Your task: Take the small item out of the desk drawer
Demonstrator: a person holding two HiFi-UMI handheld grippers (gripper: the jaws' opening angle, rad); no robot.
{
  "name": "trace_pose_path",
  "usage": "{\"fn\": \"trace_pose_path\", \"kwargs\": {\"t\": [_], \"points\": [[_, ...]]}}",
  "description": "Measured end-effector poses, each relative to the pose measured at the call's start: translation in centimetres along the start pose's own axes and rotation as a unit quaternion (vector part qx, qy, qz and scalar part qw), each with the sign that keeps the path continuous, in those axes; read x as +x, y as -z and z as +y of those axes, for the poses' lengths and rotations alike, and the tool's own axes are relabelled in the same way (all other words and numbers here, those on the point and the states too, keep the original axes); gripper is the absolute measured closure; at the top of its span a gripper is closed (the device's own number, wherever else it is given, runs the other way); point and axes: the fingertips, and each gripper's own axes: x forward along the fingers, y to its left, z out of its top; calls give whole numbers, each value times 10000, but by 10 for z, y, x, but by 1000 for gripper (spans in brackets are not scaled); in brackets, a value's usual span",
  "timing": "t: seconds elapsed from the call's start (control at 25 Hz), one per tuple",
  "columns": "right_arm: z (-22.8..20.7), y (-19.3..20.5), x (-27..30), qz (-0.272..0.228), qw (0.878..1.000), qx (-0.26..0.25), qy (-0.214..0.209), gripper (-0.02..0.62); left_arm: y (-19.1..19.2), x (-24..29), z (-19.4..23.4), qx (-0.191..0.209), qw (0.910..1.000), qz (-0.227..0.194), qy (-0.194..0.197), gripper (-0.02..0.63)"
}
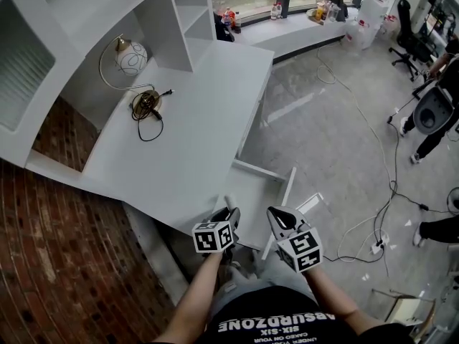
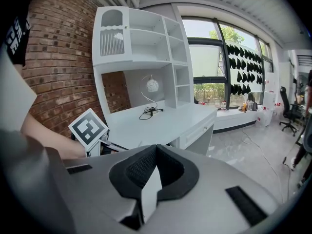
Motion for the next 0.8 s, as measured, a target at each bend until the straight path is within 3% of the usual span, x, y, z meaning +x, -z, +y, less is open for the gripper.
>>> {"fn": "trace_pose_path", "kwargs": {"t": [0.44, 0.8], "points": [[18, -6, -9, -137, 9999, -20, 44, 597, -18, -37, -19, 293, 9992, -236, 104, 479], [32, -7, -13, -160, 9999, -45, 25, 597, -30, -62, -36, 814, 9959, -380, 139, 479]]}}
